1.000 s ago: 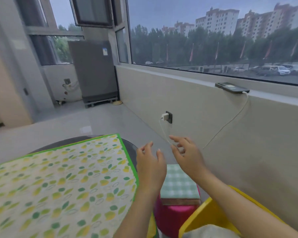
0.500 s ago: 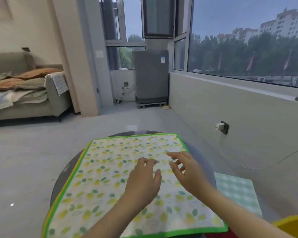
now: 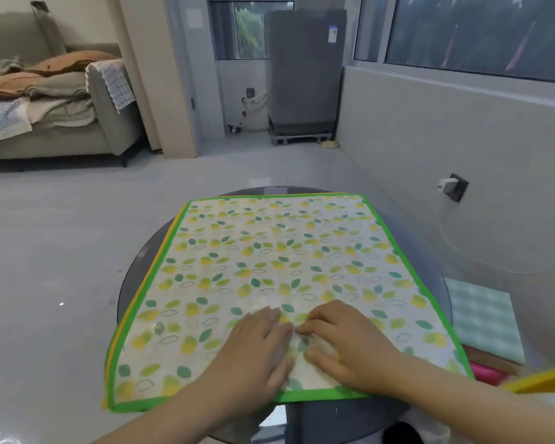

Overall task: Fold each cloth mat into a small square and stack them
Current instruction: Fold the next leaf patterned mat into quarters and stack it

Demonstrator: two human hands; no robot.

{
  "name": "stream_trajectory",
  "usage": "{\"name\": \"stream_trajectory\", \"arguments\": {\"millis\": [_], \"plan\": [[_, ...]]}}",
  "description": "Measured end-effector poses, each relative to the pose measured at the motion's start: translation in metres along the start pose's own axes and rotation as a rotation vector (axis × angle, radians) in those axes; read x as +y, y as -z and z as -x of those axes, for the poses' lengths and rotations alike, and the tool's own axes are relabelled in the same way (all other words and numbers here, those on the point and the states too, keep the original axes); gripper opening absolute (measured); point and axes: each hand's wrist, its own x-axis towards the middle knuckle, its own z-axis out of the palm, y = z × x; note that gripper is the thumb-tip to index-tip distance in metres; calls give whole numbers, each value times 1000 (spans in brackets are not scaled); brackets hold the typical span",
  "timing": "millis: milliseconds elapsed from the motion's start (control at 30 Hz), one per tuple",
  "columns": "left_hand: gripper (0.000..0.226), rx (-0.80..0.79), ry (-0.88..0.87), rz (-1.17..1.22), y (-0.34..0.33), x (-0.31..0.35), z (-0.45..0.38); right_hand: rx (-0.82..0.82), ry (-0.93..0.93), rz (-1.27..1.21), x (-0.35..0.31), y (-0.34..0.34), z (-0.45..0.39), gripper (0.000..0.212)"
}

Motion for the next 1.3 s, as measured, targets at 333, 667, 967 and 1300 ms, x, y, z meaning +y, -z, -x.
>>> {"name": "stream_trajectory", "arguments": {"millis": [333,667,967,1300], "plan": [[60,-11,-124,188,-6,-24,29,-158,138,-89,-5,5,19,50],[31,104,-259,289,-7,-24,31,-86,191,-198,-17,9,19,17],[31,71,-241,285,1,-18,31,-232,75,-287,-25,14,16,23],[37,2,-81,397,32,-1,23,-422,-106,-425,-25,57,-6,9]]}}
